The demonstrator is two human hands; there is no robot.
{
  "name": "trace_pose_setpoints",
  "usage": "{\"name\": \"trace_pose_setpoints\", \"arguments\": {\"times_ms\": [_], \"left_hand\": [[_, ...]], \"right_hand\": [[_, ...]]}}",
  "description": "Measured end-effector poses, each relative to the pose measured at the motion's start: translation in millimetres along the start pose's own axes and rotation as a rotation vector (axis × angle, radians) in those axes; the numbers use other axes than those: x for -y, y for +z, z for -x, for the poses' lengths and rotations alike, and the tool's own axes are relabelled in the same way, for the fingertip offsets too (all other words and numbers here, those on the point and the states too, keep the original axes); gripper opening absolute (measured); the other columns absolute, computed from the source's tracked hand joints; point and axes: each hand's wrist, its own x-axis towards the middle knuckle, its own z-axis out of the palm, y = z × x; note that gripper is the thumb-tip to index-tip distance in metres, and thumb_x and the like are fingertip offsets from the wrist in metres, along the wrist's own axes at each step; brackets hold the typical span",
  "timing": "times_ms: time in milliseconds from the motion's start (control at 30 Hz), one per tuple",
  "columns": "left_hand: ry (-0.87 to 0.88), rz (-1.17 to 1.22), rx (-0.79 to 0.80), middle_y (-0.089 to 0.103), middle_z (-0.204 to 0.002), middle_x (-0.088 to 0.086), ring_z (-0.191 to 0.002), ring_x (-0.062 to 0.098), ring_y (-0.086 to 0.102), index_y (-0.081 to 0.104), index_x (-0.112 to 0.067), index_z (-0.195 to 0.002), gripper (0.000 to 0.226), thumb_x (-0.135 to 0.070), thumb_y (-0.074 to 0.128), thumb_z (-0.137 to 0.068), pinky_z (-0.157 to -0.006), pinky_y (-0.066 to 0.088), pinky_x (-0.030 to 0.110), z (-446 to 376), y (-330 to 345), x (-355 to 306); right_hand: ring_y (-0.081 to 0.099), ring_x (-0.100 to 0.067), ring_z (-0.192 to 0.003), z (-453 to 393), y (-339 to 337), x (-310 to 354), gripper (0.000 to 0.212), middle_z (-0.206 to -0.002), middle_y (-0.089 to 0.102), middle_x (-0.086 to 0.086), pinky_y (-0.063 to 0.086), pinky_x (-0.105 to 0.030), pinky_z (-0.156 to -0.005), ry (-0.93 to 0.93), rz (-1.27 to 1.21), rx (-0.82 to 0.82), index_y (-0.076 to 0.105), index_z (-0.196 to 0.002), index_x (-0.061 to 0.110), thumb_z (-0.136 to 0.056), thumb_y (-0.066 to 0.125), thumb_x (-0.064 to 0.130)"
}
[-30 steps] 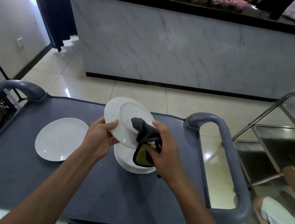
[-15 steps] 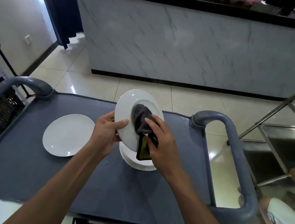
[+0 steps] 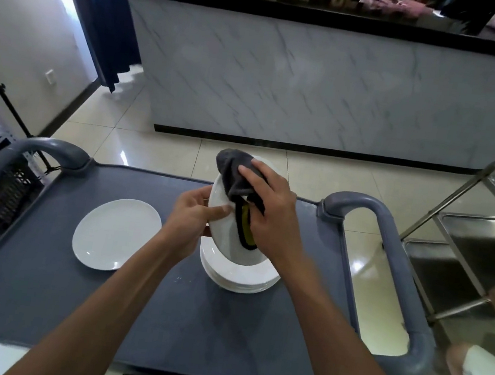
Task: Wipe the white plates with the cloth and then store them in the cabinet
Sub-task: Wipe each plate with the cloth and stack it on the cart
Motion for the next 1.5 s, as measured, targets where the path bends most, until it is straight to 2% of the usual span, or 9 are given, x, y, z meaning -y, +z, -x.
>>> {"name": "trace_pose_setpoints", "arguments": {"times_ms": [267, 433, 667, 900, 1033, 1233, 1300, 1367, 1500], "left_hand": [[0.046, 0.03, 0.042, 0.071, -0.113, 0.025, -0.092, 0.036, 0.068, 0.069, -0.004, -0.12, 0.033, 0.001, 0.065, -0.088, -0.067, 0.056, 0.041, -2.6, -7.3, -0.6], [0.067, 0.082, 0.05, 0.069, -0.115, 0.027, -0.094, 0.035, 0.067, 0.068, -0.004, -0.123, 0.046, -0.012, 0.071, -0.078, -0.07, 0.054, 0.042, -2.9, -12.3, -0.2], [0.074, 0.196, 0.06, 0.072, -0.111, 0.017, -0.096, 0.03, 0.07, 0.069, -0.007, -0.124, 0.044, -0.009, 0.07, -0.08, -0.066, 0.059, 0.038, -12.0, -23.2, -2.4], [0.074, 0.298, 0.032, 0.073, -0.111, 0.014, -0.097, 0.028, 0.071, 0.075, -0.014, -0.113, 0.034, -0.008, 0.069, -0.081, -0.068, 0.059, 0.038, -18.1, -28.3, -0.8], [0.078, 0.35, -0.023, 0.073, -0.112, 0.013, -0.096, 0.026, 0.071, 0.072, -0.014, -0.115, 0.035, -0.01, 0.067, -0.081, -0.069, 0.059, 0.039, -21.7, -24.6, -6.7], [0.098, 0.45, -0.113, 0.072, -0.112, 0.01, -0.097, 0.024, 0.07, 0.072, -0.015, -0.113, 0.031, -0.005, 0.063, -0.085, -0.07, 0.059, 0.039, -29.0, -14.3, -15.8], [0.099, 0.477, -0.142, 0.071, -0.114, 0.009, -0.099, 0.024, 0.069, 0.068, -0.012, -0.119, 0.031, -0.002, 0.058, -0.091, -0.07, 0.059, 0.037, -31.7, -11.1, -17.6], [0.101, 0.498, -0.167, 0.07, -0.117, 0.01, -0.1, 0.025, 0.068, 0.064, -0.01, -0.124, 0.034, 0.0, 0.056, -0.093, -0.07, 0.059, 0.036, -33.8, -8.1, -19.2], [0.111, 0.494, -0.188, 0.069, -0.121, 0.013, -0.104, 0.028, 0.068, 0.06, -0.005, -0.133, 0.041, 0.001, 0.056, -0.093, -0.077, 0.061, 0.041, -35.3, -1.1, -22.5]], "right_hand": [[0.048, -0.024, -0.128, -25.4, -4.9, -11.4, 0.061, -0.147, 0.049, 0.002, 0.04, -0.047, -0.095, 0.092, 0.108, -0.017, 0.055, -0.14, 0.025, -0.086, 0.056, -0.001], [0.048, -0.026, -0.127, -37.7, -11.3, -27.8, 0.052, -0.144, 0.051, 0.003, 0.041, -0.051, -0.101, 0.215, 0.077, -0.017, 0.053, -0.142, 0.024, -0.094, 0.055, 0.005], [0.049, -0.021, -0.128, -44.0, -21.9, -40.8, 0.044, -0.14, 0.055, 0.001, 0.043, -0.049, -0.106, 0.289, -0.031, -0.018, 0.054, -0.14, 0.017, -0.097, 0.056, 0.007], [0.052, -0.017, -0.125, -39.1, -26.1, -49.0, 0.042, -0.134, 0.059, -0.002, 0.034, -0.018, -0.105, 0.35, -0.082, -0.033, 0.055, -0.138, 0.012, -0.096, 0.06, 0.009], [0.046, -0.007, -0.124, -31.4, -23.1, -48.5, 0.049, -0.138, 0.055, -0.001, 0.029, -0.014, -0.105, 0.343, -0.119, -0.027, 0.051, -0.142, 0.011, -0.095, 0.066, 0.015], [0.046, -0.01, -0.127, -22.4, -15.1, -43.5, 0.055, -0.137, 0.053, 0.0, 0.027, -0.004, -0.101, 0.321, -0.117, -0.051, 0.049, -0.144, 0.013, -0.093, 0.069, 0.021], [0.046, -0.012, -0.129, -19.4, -12.7, -39.1, 0.058, -0.14, 0.051, 0.0, 0.028, -0.007, -0.106, 0.324, -0.13, -0.059, 0.049, -0.145, 0.014, -0.092, 0.071, 0.021], [0.044, -0.014, -0.133, -15.7, -9.1, -31.9, 0.06, -0.144, 0.048, -0.001, 0.031, -0.019, -0.112, 0.32, -0.13, -0.057, 0.047, -0.146, 0.016, -0.092, 0.071, 0.022], [0.041, -0.018, -0.135, -5.9, -0.6, -12.2, 0.06, -0.148, 0.044, -0.001, 0.031, -0.026, -0.114, 0.25, -0.082, -0.073, 0.045, -0.148, 0.018, -0.093, 0.069, 0.02]]}}
